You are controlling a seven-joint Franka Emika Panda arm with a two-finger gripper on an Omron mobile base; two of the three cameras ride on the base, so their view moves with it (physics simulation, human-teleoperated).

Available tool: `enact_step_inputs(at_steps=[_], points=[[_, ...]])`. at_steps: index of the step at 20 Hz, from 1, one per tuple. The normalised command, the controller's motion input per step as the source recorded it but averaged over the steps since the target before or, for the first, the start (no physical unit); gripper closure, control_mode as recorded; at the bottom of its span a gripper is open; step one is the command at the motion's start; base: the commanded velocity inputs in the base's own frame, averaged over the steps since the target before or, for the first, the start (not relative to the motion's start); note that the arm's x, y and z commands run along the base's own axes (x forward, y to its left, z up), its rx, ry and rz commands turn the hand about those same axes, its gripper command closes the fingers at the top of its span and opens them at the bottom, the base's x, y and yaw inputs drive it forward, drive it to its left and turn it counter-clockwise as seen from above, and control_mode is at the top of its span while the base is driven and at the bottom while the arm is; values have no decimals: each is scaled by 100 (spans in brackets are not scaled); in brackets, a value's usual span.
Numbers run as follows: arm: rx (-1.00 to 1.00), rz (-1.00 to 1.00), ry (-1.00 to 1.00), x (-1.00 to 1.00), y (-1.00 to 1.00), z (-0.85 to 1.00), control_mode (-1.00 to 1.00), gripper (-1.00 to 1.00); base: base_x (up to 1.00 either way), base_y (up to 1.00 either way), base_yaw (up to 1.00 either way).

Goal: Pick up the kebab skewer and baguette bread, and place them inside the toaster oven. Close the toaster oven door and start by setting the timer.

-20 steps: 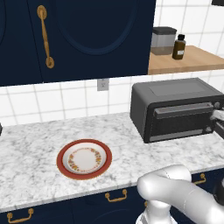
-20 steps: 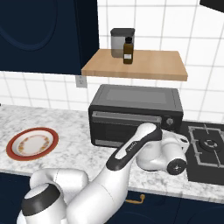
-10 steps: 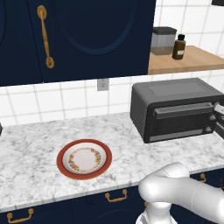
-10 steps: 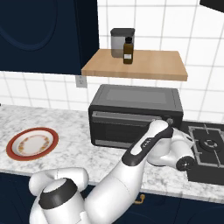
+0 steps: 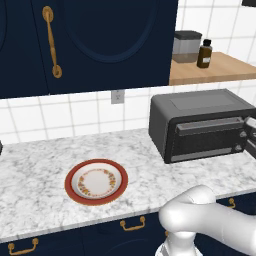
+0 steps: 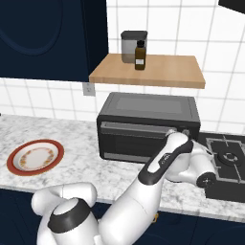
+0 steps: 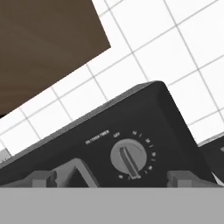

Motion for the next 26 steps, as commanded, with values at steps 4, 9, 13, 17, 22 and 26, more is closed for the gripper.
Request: enact_step_inputs(at_steps=[4,9,13,17,22,26], points=[[1,-1,0,21,-2,11,-100,-100,0,0,0],[5,0,-3,7,-24,-1,-100,-100,0,0,0],[4,0,-2,0,-24,-12,-100,-100,0,0,0],[0,0,0,0,0,-2,-100,-100,0,0,0],[0,0,0,0,6,-2,-100,-100,0,0,0],[0,0,0,0,9,-12,-100,-100,0,0,0]])
